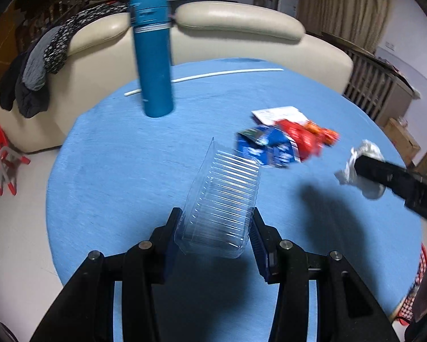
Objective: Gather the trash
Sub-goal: 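Grasp the white tissue ball with the right gripper, then carry the tissue ball and clear container toward the red basket with both grippers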
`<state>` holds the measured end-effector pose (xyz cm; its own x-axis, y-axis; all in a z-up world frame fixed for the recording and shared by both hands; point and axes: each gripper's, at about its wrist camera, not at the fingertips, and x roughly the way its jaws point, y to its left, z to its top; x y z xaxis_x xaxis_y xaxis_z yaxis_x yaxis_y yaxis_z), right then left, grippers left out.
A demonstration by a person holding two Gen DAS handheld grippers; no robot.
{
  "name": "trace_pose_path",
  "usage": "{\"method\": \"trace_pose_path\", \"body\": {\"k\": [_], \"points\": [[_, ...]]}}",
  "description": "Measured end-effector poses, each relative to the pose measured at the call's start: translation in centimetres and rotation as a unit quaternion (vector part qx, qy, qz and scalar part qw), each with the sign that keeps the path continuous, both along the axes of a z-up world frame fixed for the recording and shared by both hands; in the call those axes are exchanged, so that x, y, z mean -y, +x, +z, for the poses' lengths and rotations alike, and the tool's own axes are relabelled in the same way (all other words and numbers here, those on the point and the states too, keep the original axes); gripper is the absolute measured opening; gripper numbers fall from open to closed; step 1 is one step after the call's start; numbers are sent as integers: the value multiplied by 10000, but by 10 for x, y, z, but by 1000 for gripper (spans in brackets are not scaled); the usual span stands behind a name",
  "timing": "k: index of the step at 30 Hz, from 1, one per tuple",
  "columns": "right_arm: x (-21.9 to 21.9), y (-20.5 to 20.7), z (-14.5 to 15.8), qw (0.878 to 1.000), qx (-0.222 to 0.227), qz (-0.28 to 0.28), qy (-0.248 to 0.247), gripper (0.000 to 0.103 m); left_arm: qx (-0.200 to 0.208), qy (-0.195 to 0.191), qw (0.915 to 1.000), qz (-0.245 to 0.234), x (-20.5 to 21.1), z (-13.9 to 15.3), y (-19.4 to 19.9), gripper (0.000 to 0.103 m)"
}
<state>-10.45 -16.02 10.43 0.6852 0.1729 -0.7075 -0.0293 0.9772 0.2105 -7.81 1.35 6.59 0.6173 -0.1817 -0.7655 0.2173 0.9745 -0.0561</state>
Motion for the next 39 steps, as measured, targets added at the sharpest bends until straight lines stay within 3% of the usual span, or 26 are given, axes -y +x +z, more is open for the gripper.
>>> {"method": "trace_pose_path", "body": {"k": [18, 39], "points": [[105, -125, -14, 9927, 176, -1166, 258, 37, 184, 294, 9949, -948, 86, 14, -62, 48], [214, -237, -18, 9665, 432, -2485, 466, 37, 355, 539, 9800, -1881, 173, 23, -113, 47]]}}
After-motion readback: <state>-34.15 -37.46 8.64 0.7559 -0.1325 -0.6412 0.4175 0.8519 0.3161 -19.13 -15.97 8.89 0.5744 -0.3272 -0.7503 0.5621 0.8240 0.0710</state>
